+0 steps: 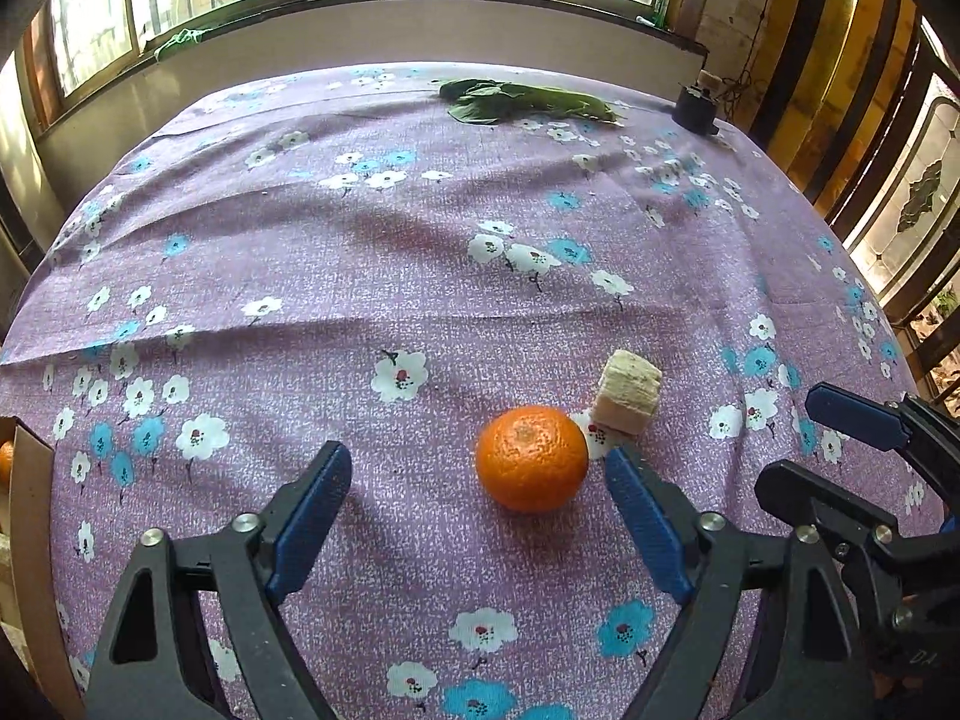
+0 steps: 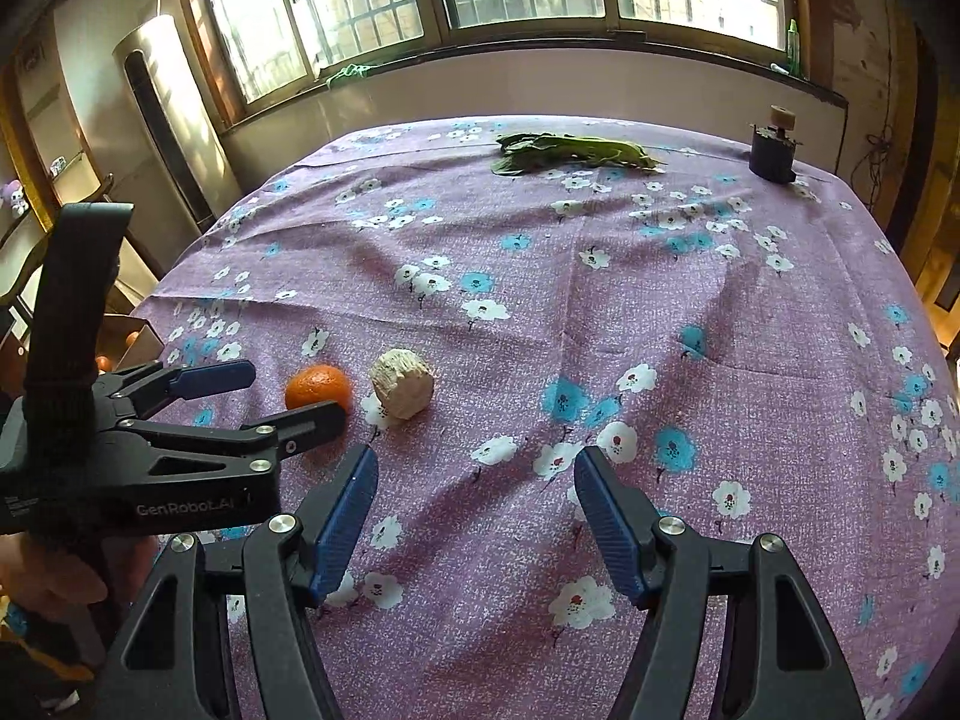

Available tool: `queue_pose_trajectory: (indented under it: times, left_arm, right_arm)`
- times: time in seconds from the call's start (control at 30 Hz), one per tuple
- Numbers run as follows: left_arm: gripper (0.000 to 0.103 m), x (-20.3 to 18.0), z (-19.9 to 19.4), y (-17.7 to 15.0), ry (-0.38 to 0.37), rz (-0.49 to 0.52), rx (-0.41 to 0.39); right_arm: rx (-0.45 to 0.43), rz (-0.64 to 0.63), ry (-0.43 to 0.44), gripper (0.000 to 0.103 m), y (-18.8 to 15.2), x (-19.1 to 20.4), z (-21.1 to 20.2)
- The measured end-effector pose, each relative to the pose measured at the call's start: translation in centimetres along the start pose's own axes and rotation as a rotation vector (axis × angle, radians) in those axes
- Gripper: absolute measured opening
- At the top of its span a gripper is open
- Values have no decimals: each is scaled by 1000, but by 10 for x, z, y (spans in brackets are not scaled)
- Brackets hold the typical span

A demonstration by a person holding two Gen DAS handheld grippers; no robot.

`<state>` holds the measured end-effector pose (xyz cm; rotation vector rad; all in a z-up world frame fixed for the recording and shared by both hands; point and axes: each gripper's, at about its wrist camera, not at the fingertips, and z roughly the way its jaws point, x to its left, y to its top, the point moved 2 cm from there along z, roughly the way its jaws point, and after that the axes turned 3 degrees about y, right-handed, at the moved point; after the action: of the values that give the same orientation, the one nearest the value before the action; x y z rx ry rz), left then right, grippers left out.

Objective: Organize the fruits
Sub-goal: 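Grasp the last orange with the left tool while the right tool grasps a white piece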

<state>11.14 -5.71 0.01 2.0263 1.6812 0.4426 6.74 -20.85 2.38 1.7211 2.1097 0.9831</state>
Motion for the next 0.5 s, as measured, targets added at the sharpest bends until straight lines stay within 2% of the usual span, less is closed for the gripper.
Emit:
queue_pose_trajectory:
  times: [0.07, 0.1, 0.2, 0.5]
  left_arm:
    - [42, -1, 1, 0, -58, 2, 12]
    - [35, -3, -1, 0, -54, 13, 9]
    - [35, -5, -7, -3, -27, 44, -3]
    - [34, 24, -43, -19, 2, -28, -42]
  right_arm:
    - [4, -20, 4, 72, 3, 3, 3]
    - [6, -32, 6, 72, 4, 5, 6]
    - [9, -48, 9, 72, 11, 9, 15]
    - [41, -132, 33, 72, 27, 33, 48]
